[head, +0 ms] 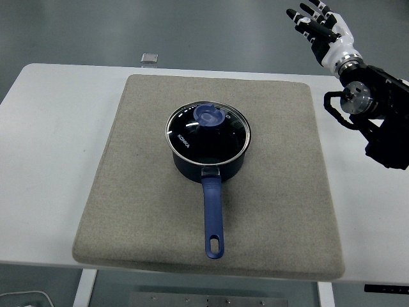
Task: Lift the pot lid and place it to the right of the pot.
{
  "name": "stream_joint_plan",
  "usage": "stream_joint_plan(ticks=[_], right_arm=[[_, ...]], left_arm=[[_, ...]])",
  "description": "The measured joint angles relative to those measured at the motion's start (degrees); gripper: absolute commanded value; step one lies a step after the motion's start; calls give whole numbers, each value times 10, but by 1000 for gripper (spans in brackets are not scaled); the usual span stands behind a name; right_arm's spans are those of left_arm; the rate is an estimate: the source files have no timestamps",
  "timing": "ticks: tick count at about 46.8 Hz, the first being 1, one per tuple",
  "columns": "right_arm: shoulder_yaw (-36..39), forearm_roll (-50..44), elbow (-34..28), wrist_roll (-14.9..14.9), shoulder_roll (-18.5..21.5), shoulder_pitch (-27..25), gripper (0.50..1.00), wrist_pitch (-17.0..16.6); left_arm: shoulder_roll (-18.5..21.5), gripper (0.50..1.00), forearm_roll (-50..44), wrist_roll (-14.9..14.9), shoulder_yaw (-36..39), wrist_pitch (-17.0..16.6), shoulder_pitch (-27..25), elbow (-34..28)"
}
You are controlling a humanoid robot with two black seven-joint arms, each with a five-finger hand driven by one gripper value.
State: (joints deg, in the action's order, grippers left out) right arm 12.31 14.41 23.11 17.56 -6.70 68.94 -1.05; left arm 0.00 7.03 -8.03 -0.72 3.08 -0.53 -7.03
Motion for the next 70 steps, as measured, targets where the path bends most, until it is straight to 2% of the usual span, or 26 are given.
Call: stream_joint_plan(ticks=[51,70], right_arm=[[0,1,0,0,-2,2,901,0],[0,1,0,1,0,3,901,15]], left_arm=[[0,1000,0,0,0,0,-1,3],[0,1000,0,0,0,0,-1,3]])
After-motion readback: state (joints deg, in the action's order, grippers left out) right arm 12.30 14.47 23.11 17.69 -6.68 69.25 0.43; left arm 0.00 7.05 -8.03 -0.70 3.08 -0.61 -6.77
